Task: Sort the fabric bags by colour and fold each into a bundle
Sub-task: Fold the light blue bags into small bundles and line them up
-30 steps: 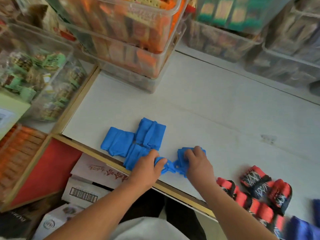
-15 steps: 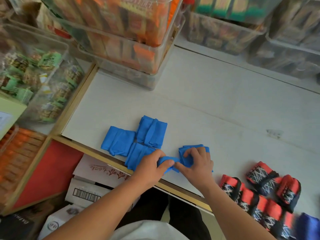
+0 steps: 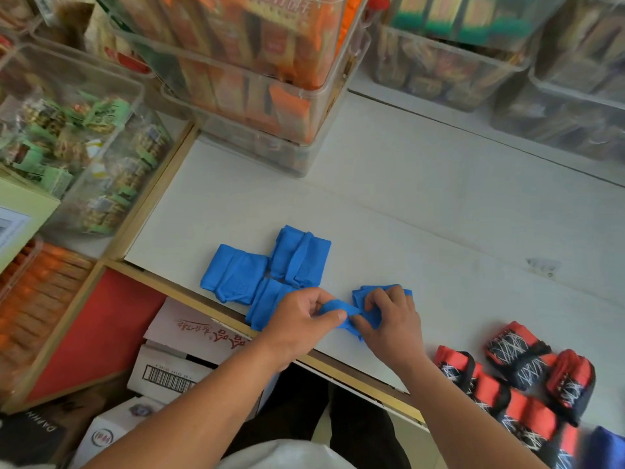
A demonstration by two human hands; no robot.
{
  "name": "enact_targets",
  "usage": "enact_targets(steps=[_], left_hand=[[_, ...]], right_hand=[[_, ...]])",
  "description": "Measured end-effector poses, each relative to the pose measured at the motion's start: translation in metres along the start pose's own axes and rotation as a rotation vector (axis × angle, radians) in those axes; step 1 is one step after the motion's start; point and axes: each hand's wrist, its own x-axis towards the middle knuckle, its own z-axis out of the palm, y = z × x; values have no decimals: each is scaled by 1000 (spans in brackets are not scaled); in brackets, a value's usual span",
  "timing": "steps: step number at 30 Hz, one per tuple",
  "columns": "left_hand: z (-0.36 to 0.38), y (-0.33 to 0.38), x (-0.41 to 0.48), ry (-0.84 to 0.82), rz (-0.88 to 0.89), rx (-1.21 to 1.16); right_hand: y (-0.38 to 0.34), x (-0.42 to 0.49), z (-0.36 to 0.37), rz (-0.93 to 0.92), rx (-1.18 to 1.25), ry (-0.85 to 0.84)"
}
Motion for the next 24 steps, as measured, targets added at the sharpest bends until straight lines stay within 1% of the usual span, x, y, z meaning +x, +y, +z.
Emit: enact_targets(steps=[2,4,9,13,16,19,21,22,23,24], left_hand=[[6,3,4,107,-12,-40],[13,1,7,195,-34,-30],[37,-1,26,297,19,91],[46,-1,29,359,-60,125],[43,-2,27,366,-131,149],[41,3,36,331,-215,211],[43,7,43,301,-268,254],[45,8,47,292,-304,251],[47,8,51,282,-343,234],[49,10,53,265,-390,208]], right_hand=[[0,1,0,-12,11,7],[0,1,0,-13,17,11],[0,0,-1,-6,79,25],[4,1,-2,-7,80,-1],[4,1,-4,-6,103,-31],[4,4,-9,-3,178,-43],[7,0,-13,-6,256,1],[7,-4,-16,23,272,46],[6,-7,-19,96,266,87],[6,-8,-21,207,220,114]])
